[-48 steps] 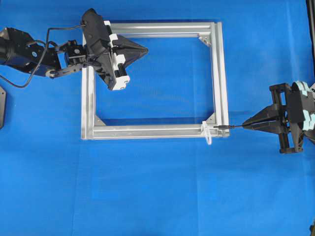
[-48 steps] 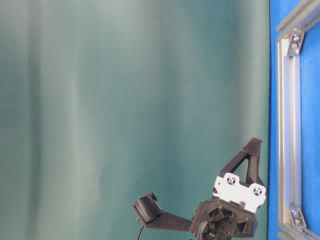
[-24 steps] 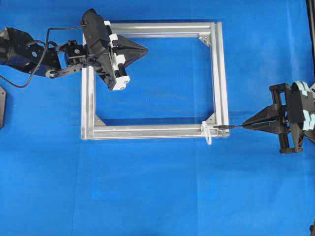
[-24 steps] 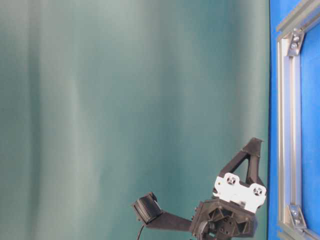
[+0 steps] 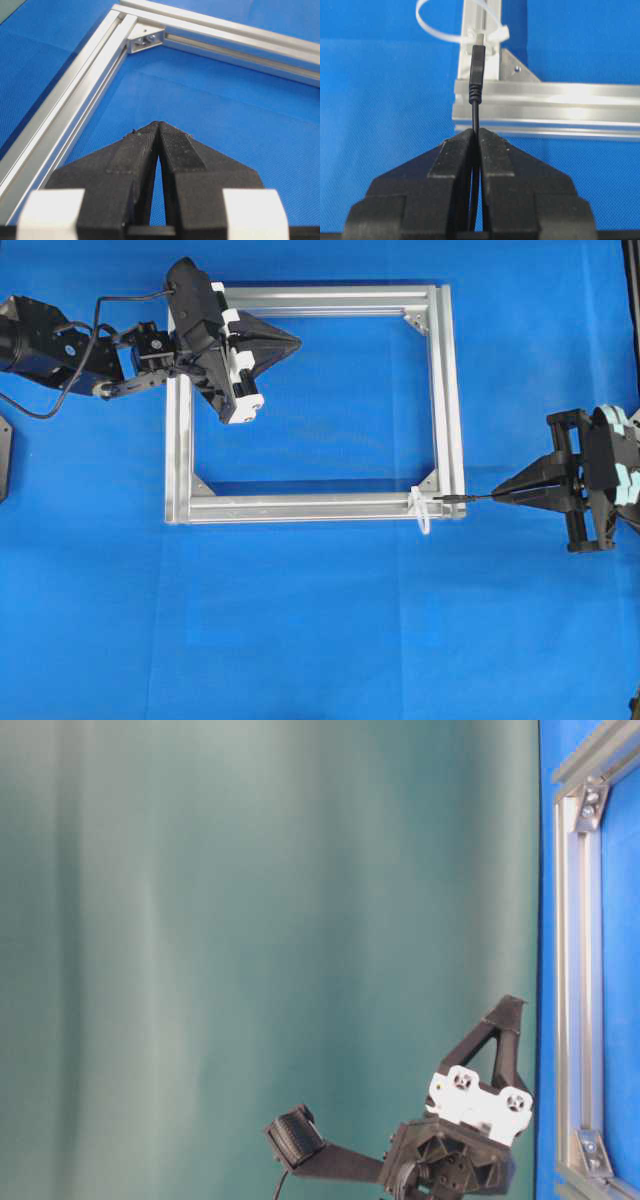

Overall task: Insert the wire through the string loop located on the right side.
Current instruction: 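Push the USB plug leftward through the white zip-tie loop, then move the left gripper down to the plug emerging from the loop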

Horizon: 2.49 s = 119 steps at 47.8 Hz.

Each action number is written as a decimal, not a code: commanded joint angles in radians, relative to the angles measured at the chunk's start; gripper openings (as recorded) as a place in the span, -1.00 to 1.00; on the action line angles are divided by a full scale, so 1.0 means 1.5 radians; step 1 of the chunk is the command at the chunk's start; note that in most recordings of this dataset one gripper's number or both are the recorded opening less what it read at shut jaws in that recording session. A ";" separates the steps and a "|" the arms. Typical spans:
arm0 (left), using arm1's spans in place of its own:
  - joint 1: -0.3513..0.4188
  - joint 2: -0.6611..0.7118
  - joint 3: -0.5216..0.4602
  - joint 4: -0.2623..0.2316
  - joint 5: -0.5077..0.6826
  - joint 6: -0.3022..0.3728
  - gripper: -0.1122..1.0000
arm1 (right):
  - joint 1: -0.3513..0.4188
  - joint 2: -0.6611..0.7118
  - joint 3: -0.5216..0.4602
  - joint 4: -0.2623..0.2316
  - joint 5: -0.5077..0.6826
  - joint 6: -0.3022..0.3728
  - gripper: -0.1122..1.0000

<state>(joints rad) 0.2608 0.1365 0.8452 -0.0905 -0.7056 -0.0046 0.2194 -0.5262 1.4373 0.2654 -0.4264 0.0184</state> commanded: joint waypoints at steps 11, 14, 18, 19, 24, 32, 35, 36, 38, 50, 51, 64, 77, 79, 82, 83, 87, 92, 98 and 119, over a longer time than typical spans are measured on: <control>-0.002 -0.019 -0.008 0.002 -0.005 0.004 -0.80 | -0.002 0.049 -0.039 -0.001 -0.030 -0.001 -0.86; -0.002 -0.019 -0.008 0.002 -0.005 0.005 -0.80 | -0.001 0.067 -0.047 -0.001 -0.044 -0.001 -0.86; -0.002 -0.019 -0.007 0.002 -0.005 0.005 -0.80 | -0.001 0.097 -0.057 -0.001 -0.066 -0.001 -0.86; -0.002 -0.019 -0.007 0.002 -0.005 0.005 -0.80 | -0.001 0.103 -0.061 -0.001 -0.072 -0.001 -0.86; -0.002 -0.019 -0.007 0.002 -0.005 0.006 -0.80 | -0.001 0.135 -0.077 -0.001 -0.089 -0.001 -0.86; -0.002 -0.019 -0.007 0.002 -0.005 0.008 -0.80 | -0.001 0.184 -0.109 -0.001 -0.102 -0.001 -0.86; -0.002 -0.019 -0.007 0.002 -0.005 0.008 -0.80 | -0.001 0.205 -0.126 -0.001 -0.107 -0.002 -0.86; -0.002 -0.018 -0.008 0.002 -0.005 0.008 -0.80 | -0.001 0.210 -0.130 -0.001 -0.107 -0.002 -0.86; -0.002 -0.019 -0.007 0.002 -0.005 0.008 -0.80 | -0.001 0.218 -0.138 -0.001 -0.108 -0.002 -0.86; -0.002 -0.019 -0.007 0.003 -0.005 0.008 -0.80 | -0.001 0.235 -0.151 -0.001 -0.110 -0.007 -0.86; -0.002 -0.019 -0.007 0.002 -0.005 0.008 -0.80 | -0.001 0.235 -0.151 -0.001 -0.112 -0.007 -0.86; -0.002 -0.019 -0.007 0.003 -0.005 0.008 -0.80 | -0.001 0.235 -0.151 -0.001 -0.115 -0.007 -0.86; -0.014 -0.019 -0.007 0.002 -0.005 0.007 -0.80 | -0.001 0.235 -0.151 -0.001 -0.115 -0.008 -0.86; -0.019 -0.019 -0.007 0.003 -0.005 0.005 -0.80 | -0.001 0.235 -0.151 -0.001 -0.115 -0.008 -0.86; -0.031 -0.018 -0.006 0.002 -0.003 0.001 -0.80 | -0.001 0.235 -0.152 -0.001 -0.114 -0.008 -0.86; -0.037 -0.018 -0.006 0.002 -0.003 0.000 -0.80 | -0.001 0.235 -0.151 -0.001 -0.114 -0.008 -0.86; -0.064 -0.018 -0.004 0.003 -0.002 -0.001 -0.80 | -0.001 0.235 -0.151 -0.001 -0.114 -0.008 -0.86; -0.104 -0.018 -0.001 0.002 -0.002 -0.003 -0.80 | -0.001 0.235 -0.151 -0.002 -0.112 -0.008 -0.86; -0.157 -0.018 0.003 0.003 -0.002 -0.010 -0.80 | -0.001 0.235 -0.152 -0.001 -0.111 -0.008 -0.86; -0.257 -0.018 0.000 0.002 0.009 -0.048 -0.80 | -0.001 0.235 -0.152 -0.001 -0.110 -0.008 -0.86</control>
<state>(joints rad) -0.1227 0.1365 0.8575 -0.0890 -0.6949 -0.0767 0.2194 -0.1672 1.2257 0.2654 -0.5875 0.0077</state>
